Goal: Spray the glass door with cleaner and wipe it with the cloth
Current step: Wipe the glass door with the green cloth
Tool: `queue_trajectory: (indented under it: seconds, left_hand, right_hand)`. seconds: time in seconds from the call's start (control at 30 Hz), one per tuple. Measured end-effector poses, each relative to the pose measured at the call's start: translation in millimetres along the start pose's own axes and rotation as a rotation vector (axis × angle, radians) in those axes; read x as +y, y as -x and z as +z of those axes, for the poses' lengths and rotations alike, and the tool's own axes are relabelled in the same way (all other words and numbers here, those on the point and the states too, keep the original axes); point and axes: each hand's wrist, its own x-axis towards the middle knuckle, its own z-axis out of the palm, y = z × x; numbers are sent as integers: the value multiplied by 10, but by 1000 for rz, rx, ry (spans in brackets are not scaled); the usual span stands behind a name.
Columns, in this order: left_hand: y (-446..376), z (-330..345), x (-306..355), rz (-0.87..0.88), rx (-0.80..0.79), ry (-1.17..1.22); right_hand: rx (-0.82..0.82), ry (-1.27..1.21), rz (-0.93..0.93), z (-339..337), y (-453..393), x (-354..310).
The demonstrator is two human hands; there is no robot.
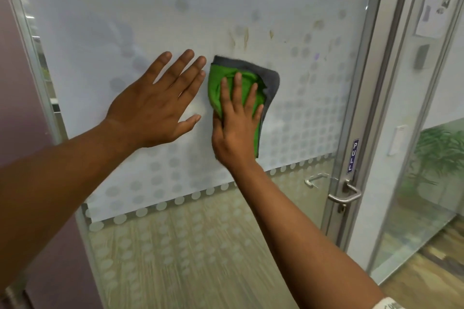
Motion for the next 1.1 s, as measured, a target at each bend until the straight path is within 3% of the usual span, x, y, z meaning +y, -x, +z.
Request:
queue_trajectory:
  seconds: [0.13,0.33,0.47,0.5,0.6,0.63,0.73,0.87,1.0,1.1]
  left_hand:
    - [9,0,11,-1,6,4]
    - [16,-4,7,-6,-26,-30]
    - [19,13,9,0,-16,-5]
    - [18,17,10,-1,-10,0]
    - [10,17,2,-4,-7,9]
    - [16,15,2,-4,-9,9]
    - [17,17,7,-1,-11,6]
    - [17,19,12,-8,-18,-7]
    - [7,-7,-11,4,-15,-5]
    - [-22,-62,-72,3,-3,47]
  right_hand:
    - [-55,63,-45,11,245,248]
    - [44,-101,357,-41,-236,9]
    - [-2,19,43,24,-48,-39]
    - [3,44,36,2,-76,63]
    - [63,-37,276,-19,-218,80]
    - [62,-42,273,2,-201,5]
    - [14,51,38,-3,-137,66]
    - [67,6,250,-77,-218,187]
    - [-28,54,38,0,-12,-95]
    - [-43,129,-17,-70,-137,-27]
